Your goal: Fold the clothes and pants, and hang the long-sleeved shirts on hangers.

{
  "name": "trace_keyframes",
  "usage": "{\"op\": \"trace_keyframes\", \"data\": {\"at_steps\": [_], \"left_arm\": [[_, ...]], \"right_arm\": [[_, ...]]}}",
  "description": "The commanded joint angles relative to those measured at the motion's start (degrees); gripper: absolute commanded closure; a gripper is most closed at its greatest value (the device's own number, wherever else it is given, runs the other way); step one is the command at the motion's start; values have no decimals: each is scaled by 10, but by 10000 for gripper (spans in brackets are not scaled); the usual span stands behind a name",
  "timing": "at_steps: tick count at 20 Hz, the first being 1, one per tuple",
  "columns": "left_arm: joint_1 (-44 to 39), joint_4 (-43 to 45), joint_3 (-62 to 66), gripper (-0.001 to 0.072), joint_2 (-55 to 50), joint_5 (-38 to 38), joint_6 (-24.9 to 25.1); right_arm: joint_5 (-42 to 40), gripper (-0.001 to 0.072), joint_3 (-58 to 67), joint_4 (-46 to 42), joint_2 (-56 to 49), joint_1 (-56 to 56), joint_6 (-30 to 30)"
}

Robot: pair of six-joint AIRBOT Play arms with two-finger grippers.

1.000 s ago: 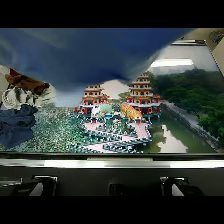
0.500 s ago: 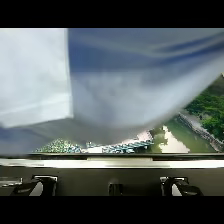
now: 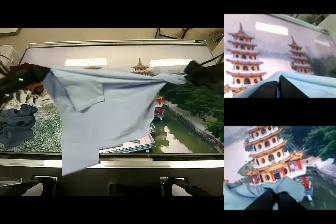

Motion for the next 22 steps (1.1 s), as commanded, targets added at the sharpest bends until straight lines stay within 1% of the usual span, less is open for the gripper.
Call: {"op": "trace_keyframes", "data": {"at_steps": [1, 2, 3, 6, 7, 8, 9, 10, 11, 12, 13, 14, 15, 16, 18, 20, 21, 22], "left_arm": [[-16, -44, -32, 684, -120, 30, 0], [-17, -64, -32, 684, -143, 22, 0], [-17, -84, -32, 684, -164, 6, 0], [-16, -99, -32, 682, -199, -58, 1], [-9, -99, -32, 631, -200, -78, 1], [6, -99, -29, 418, -197, -103, 1], [30, -97, -21, 80, -194, -144, 0], [64, -79, -7, -4, -192, -201, -15], [101, -38, 7, -4, -191, -252, -55], [138, 25, 15, -3, -191, -308, -122], [165, 96, 13, -3, -191, -356, -175], [183, 183, 6, -1, -191, -402, -198], [188, 250, -10, 9, -188, -425, -204], [187, 284, -39, 60, -183, -428, -198], [181, 253, -99, 63, -179, -411, -159], [171, 216, -146, 66, -179, -369, -140], [165, 206, -161, 112, -179, -349, -136], [159, 193, -174, 133, -180, -330, -131]], "right_arm": [[-115, 666, -30, 184, -153, 1, 31], [-106, 666, -30, 230, -189, 2, 26], [-92, 666, -30, 256, -217, 8, 15], [-59, 666, -30, 264, -267, 23, -17], [-51, 650, -29, 265, -268, 21, -35], [-33, 529, -21, 265, -266, 12, -53], [0, 278, -7, 264, -261, -6, -80], [43, 48, 7, 259, -253, -29, -116], [98, 11, 16, 235, -242, -55, -138], [149, 11, 15, 197, -230, -78, -136], [193, 12, 7, 145, -221, -94, -129], [222, 18, -9, 105, -216, -97, -128], [236, 19, -35, 80, -210, -94, -129], [229, 19, -66, 88, -207, -87, -132], [199, 16, -124, 123, -205, -61, -142], [160, 14, -158, 133, -205, -28, -144], [144, 12, -164, 133, -206, -13, -144], [130, 9, -166, 133, -207, 1, -143]]}}
